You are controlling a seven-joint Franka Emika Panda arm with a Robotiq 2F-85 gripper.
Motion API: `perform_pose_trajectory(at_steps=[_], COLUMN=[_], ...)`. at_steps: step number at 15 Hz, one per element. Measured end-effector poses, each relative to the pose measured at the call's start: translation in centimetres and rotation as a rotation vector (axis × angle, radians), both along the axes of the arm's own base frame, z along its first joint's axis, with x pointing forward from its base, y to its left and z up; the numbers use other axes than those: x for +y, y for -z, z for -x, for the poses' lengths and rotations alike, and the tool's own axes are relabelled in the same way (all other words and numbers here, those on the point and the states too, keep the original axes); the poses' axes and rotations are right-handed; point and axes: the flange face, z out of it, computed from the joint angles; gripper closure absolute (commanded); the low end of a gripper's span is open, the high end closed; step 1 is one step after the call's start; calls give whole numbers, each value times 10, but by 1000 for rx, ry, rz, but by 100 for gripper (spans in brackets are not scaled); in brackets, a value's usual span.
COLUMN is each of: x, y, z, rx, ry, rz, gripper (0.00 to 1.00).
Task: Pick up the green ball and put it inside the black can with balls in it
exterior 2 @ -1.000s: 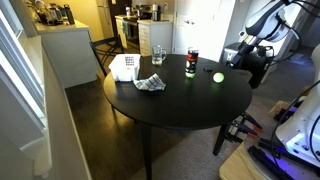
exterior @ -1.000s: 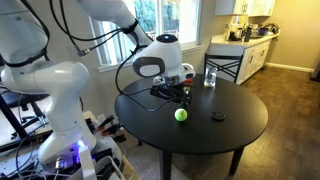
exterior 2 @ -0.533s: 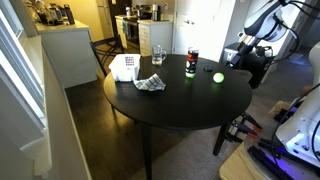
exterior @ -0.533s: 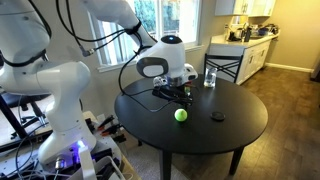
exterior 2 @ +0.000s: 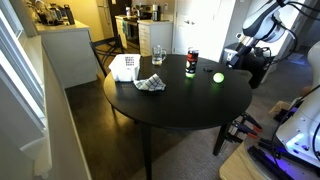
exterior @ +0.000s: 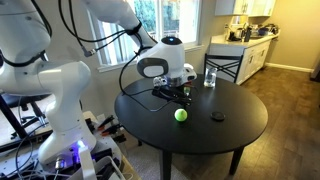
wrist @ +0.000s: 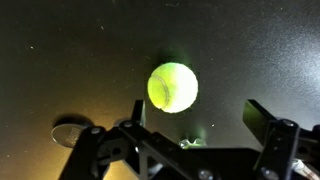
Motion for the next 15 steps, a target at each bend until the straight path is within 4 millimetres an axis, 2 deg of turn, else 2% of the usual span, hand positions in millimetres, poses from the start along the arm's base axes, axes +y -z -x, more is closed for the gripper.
perform_pose_trajectory(at_steps=[4,6,12,15], x=[15,17,-6,-16], y=[11,17,30,51], z=[-11,-15,-21,-35], rx=[32,57,197,219], ry=[-8,19,111,99], rz=[-17,-15,96,108], gripper=[0,0,0,0])
